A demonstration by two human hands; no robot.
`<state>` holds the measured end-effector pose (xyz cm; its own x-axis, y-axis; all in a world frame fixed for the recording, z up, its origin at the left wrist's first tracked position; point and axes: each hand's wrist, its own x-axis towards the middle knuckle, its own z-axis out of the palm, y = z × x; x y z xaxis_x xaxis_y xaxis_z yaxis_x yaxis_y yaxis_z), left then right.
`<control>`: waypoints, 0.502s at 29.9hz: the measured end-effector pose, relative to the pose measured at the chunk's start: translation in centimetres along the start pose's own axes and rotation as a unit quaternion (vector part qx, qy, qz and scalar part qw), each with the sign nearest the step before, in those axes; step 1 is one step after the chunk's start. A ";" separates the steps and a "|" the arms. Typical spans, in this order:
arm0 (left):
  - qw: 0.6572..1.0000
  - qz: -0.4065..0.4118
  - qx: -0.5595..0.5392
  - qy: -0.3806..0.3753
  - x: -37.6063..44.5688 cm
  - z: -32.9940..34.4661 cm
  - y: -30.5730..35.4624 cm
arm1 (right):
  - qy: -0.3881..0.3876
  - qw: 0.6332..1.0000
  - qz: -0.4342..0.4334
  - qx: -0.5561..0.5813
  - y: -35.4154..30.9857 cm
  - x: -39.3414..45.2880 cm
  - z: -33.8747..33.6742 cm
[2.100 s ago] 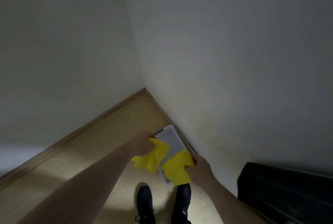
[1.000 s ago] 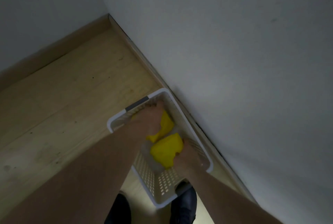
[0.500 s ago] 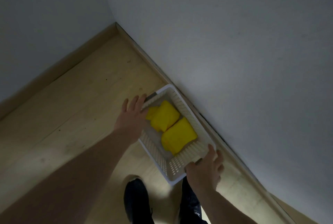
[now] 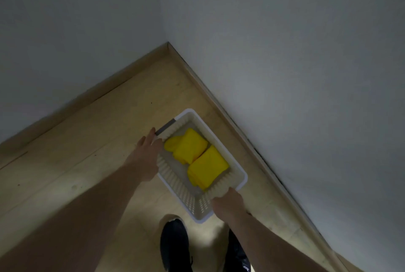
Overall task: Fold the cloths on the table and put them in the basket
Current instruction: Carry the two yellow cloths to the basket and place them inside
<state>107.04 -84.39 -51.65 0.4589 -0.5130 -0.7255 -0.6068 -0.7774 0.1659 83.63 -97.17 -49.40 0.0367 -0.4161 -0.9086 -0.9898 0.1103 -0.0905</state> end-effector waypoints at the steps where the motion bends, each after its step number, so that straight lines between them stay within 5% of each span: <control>1: 1.000 0.003 -0.005 -0.001 -0.5 0.1 0.1 | -0.001 1.000 -0.012 -0.017 -0.1 -0.3 -0.3; 7: 0.990 0.105 0.039 0.088 -0.9 1.0 2.2 | 0.031 0.978 -0.102 -0.180 -0.2 -1.5 -1.1; 11: 0.996 0.003 -0.092 -0.006 2.3 2.7 4.4 | 0.018 0.968 -0.216 -0.128 -3.1 0.4 -0.6; 15: 0.989 -0.052 -0.139 -0.018 8.2 6.4 5.4 | -0.001 0.961 -0.218 -0.171 -5.3 5.3 0.3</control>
<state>103.34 -90.46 -60.95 0.4833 -0.4165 -0.7700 -0.3539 -0.8975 0.2633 89.15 -99.68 -53.86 0.4579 -0.3534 -0.8157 -0.8678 -0.3768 -0.3239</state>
